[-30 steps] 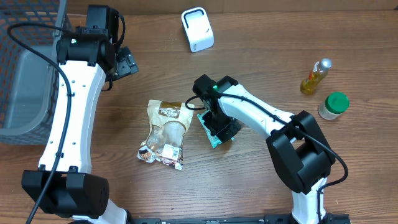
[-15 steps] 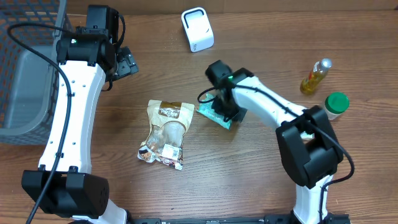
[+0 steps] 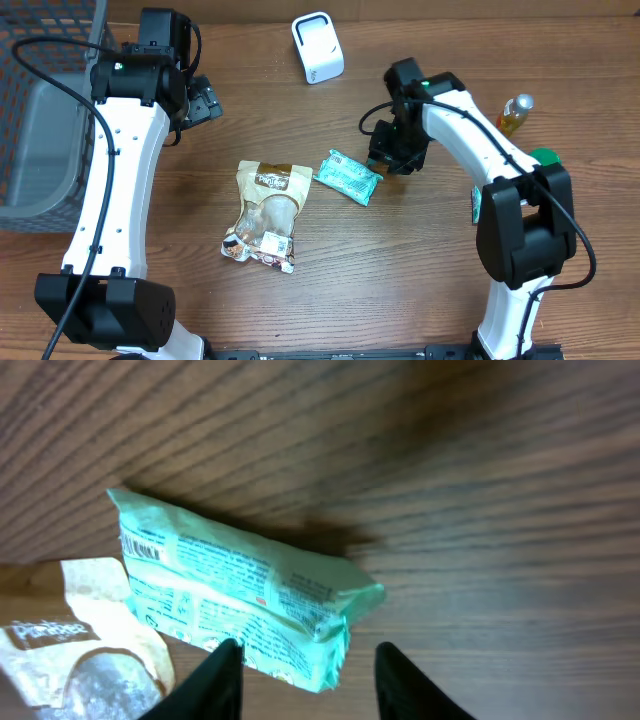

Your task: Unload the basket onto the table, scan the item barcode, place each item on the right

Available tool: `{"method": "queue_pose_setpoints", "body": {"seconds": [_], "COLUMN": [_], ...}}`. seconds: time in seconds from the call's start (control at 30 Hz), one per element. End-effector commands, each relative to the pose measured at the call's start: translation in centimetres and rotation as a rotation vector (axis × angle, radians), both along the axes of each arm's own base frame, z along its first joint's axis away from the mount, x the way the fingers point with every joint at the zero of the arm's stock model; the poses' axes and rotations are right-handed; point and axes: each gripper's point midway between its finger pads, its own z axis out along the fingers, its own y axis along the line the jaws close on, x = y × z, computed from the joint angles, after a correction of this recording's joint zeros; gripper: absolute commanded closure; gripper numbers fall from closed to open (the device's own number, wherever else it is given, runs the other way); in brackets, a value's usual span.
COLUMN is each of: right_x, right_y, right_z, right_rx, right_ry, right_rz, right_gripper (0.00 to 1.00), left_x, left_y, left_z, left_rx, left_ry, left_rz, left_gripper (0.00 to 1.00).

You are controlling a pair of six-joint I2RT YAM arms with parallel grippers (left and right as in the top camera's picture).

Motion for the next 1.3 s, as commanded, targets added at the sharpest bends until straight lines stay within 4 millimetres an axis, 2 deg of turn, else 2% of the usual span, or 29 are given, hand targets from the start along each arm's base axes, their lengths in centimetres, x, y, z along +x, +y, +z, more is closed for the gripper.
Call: {"method": "queue_pose_setpoints", "body": {"seconds": [0.0, 0.13, 0.23, 0.37, 0.5, 0.67, 0.8, 0.9, 1.07, 1.27], "right_x": [-1.8, -3.0, -3.6, -2.4, -0.4, 0.5, 0.8, 0.5, 0.1, -1.7], "right_y": [1.8, 3.3, 3.3, 3.7, 4.8, 5.3, 5.3, 4.9, 3.6, 3.9], "right_z": [-0.8, -1.6, -3.0, -3.8, -3.3, -2.1, 0.0, 0.7, -0.8, -2.9], "right_rx": [0.12, 0.202, 0.205, 0.228, 0.282, 0.311, 0.306, 0.282, 0.194, 0.188], "right_ry": [0.056, 0.077, 0.078, -0.012, -0.169, -0.201, -0.217, -0.213, -0.199, -0.154], "right_rz": [0.039, 0.07, 0.07, 0.118, 0.28, 0.285, 0.335, 0.384, 0.396, 0.411], "right_gripper": [0.64, 0.65, 0.65, 0.68, 0.67, 0.67, 0.6, 0.53, 0.51, 0.51], "left_x": [0.2, 0.1, 0.1, 0.1, 0.1, 0.1, 0.1, 0.1, 0.1, 0.1], "left_y": [-0.3, -0.3, -0.3, -0.3, -0.3, -0.3, -0.3, -0.3, -0.3, -0.3], "left_z": [1.2, 1.2, 1.2, 1.2, 1.2, 1.2, 1.2, 1.2, 1.2, 1.2], "left_rx": [0.017, 0.017, 0.017, 0.017, 0.017, 0.017, 0.017, 0.017, 0.017, 0.017], "left_ry": [-0.029, -0.029, -0.029, -0.029, -0.029, -0.029, -0.029, -0.029, -0.029, -0.029], "left_rz": [-0.025, -0.025, -0.025, -0.025, -0.025, -0.025, -0.025, -0.025, -0.025, -0.025], "left_gripper": [0.01, 0.0, 0.0, 0.0, 0.0, 0.0, 0.0, 0.01, 0.0, 0.0]}}
